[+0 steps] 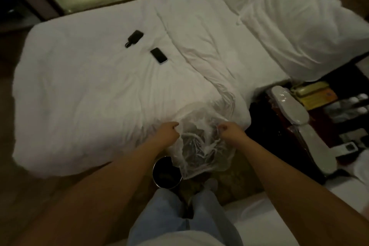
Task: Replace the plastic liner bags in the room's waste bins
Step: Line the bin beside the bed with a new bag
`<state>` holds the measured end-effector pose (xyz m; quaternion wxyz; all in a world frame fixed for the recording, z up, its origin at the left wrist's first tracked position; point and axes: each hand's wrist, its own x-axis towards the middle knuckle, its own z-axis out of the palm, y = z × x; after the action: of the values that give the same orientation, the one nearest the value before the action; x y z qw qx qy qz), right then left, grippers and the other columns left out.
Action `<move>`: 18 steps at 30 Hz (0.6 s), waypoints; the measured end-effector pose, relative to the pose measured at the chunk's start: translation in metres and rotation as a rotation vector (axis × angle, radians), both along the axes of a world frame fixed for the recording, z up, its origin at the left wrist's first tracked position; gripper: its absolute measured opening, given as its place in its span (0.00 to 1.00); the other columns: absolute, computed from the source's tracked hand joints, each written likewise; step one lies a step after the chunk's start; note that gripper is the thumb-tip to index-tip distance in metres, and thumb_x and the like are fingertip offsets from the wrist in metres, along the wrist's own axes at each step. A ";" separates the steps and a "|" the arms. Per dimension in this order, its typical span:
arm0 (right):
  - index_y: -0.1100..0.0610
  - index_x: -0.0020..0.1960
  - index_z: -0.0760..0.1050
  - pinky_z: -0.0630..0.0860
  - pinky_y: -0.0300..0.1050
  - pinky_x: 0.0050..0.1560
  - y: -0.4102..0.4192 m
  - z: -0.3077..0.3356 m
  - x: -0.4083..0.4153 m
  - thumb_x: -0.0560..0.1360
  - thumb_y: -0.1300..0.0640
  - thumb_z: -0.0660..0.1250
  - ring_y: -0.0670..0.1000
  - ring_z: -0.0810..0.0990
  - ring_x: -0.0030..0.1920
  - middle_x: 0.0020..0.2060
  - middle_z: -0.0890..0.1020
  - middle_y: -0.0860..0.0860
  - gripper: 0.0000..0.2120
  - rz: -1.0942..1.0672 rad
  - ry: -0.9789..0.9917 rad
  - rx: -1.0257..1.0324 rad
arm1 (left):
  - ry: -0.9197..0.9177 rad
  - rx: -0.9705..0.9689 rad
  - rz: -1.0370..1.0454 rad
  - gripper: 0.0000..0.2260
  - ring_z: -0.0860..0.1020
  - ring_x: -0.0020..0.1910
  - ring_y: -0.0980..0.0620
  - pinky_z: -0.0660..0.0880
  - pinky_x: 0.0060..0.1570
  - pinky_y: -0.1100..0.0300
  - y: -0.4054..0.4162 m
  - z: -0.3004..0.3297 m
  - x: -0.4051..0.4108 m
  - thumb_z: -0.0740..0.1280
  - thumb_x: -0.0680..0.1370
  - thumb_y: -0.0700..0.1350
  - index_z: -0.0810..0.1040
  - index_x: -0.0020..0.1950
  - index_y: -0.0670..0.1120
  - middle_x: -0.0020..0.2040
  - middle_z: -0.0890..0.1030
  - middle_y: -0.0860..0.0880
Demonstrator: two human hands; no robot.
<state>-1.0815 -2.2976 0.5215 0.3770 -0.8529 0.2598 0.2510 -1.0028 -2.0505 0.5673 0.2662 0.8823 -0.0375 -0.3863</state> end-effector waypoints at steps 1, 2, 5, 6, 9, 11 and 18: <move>0.56 0.49 0.81 0.80 0.53 0.51 0.000 -0.012 0.004 0.77 0.56 0.62 0.59 0.80 0.47 0.49 0.82 0.57 0.10 0.037 0.000 -0.021 | 0.010 0.006 0.010 0.27 0.75 0.65 0.44 0.74 0.58 0.57 0.002 -0.008 -0.003 0.64 0.79 0.38 0.66 0.78 0.47 0.73 0.72 0.42; 0.51 0.52 0.82 0.80 0.49 0.50 -0.001 -0.024 0.006 0.76 0.55 0.62 0.58 0.80 0.47 0.53 0.81 0.56 0.10 0.066 -0.008 -0.048 | 0.018 0.009 0.021 0.28 0.77 0.63 0.44 0.75 0.52 0.58 0.005 -0.019 -0.005 0.64 0.79 0.38 0.64 0.79 0.48 0.72 0.72 0.41; 0.45 0.60 0.81 0.75 0.41 0.50 -0.001 -0.068 0.008 0.74 0.59 0.68 0.56 0.79 0.52 0.67 0.72 0.53 0.17 0.063 -0.017 -0.091 | 0.007 0.009 0.086 0.29 0.79 0.54 0.44 0.73 0.40 0.61 0.015 -0.056 -0.013 0.63 0.80 0.38 0.61 0.80 0.48 0.70 0.74 0.40; 0.44 0.61 0.81 0.74 0.40 0.50 -0.002 -0.084 0.009 0.74 0.60 0.68 0.56 0.79 0.52 0.68 0.71 0.54 0.18 0.051 -0.015 -0.107 | -0.014 0.012 0.099 0.27 0.78 0.57 0.43 0.74 0.46 0.58 0.018 -0.071 -0.015 0.62 0.81 0.38 0.62 0.79 0.47 0.70 0.73 0.41; 0.45 0.66 0.78 0.75 0.41 0.47 0.003 -0.132 0.009 0.76 0.60 0.62 0.55 0.78 0.47 0.62 0.77 0.55 0.21 0.078 -0.018 -0.126 | -0.051 0.008 0.115 0.20 0.73 0.68 0.43 0.70 0.63 0.54 0.027 -0.123 -0.026 0.61 0.83 0.43 0.67 0.76 0.45 0.73 0.71 0.44; 0.47 0.70 0.74 0.73 0.42 0.46 0.010 -0.164 0.005 0.78 0.61 0.59 0.53 0.77 0.47 0.58 0.80 0.54 0.23 0.116 -0.022 -0.109 | -0.070 -0.008 0.145 0.17 0.74 0.67 0.45 0.70 0.65 0.54 0.033 -0.162 -0.035 0.63 0.83 0.46 0.72 0.72 0.46 0.71 0.74 0.45; 0.55 0.65 0.76 0.78 0.48 0.51 0.038 -0.268 -0.029 0.77 0.57 0.61 0.56 0.79 0.50 0.55 0.81 0.54 0.17 0.158 -0.065 -0.110 | -0.135 -0.103 0.296 0.13 0.75 0.62 0.49 0.73 0.63 0.53 0.048 -0.274 -0.085 0.63 0.81 0.41 0.75 0.66 0.46 0.63 0.76 0.48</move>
<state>-1.1100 -2.2600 0.2531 0.3168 -0.8979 0.1926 0.2373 -1.0880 -2.0026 0.2933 0.3621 0.8873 0.0553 -0.2801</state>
